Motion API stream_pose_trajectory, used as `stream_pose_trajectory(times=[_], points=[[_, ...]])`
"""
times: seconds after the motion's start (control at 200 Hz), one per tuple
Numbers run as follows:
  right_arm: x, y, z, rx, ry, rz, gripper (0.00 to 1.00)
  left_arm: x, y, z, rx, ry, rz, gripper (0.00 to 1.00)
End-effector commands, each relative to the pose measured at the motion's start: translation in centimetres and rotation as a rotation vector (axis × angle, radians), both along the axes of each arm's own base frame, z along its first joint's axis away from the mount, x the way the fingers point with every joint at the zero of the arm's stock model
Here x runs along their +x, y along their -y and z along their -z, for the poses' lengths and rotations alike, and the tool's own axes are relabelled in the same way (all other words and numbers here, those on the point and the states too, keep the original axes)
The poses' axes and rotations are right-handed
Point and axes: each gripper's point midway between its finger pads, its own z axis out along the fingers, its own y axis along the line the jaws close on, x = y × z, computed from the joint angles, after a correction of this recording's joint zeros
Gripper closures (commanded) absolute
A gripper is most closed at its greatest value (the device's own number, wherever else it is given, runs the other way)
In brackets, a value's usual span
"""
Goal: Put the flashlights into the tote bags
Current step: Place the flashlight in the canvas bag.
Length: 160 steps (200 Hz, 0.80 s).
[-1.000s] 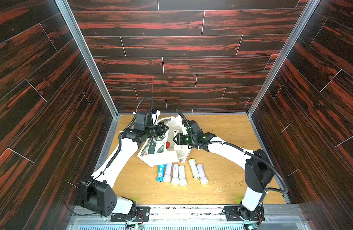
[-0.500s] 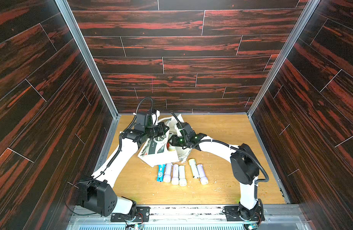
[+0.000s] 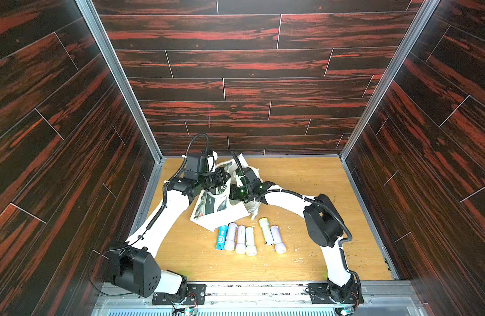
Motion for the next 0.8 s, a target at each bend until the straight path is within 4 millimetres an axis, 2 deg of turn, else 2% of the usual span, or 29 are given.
stream_pose_trajectory(times=[0.0,0.21,0.311,0.536,0.671,0.797], points=[[-1.2,-0.2,3.2,-0.035,-0.095,-0.016,0.94,-0.9,0.5,-1.2,-0.033,0.017,0.029,1.0],[-1.2,0.1,3.3,-0.041,-0.094,-0.006,0.67,-0.9,0.5,-1.2,-0.032,0.018,0.03,1.0],[-1.2,0.2,3.2,-0.044,-0.089,-0.001,0.57,-0.9,0.5,-1.2,-0.031,0.018,0.028,1.0],[-1.2,0.7,3.8,-0.055,-0.103,0.023,0.46,-1.0,0.5,-1.2,-0.031,0.018,0.029,1.0],[-1.1,0.8,3.6,-0.058,-0.096,0.03,0.41,-1.0,0.4,-1.2,-0.03,0.018,0.028,1.0],[-1.1,0.9,3.1,-0.059,-0.084,0.033,0.31,-1.0,0.4,-1.1,-0.027,0.019,0.026,1.0]])
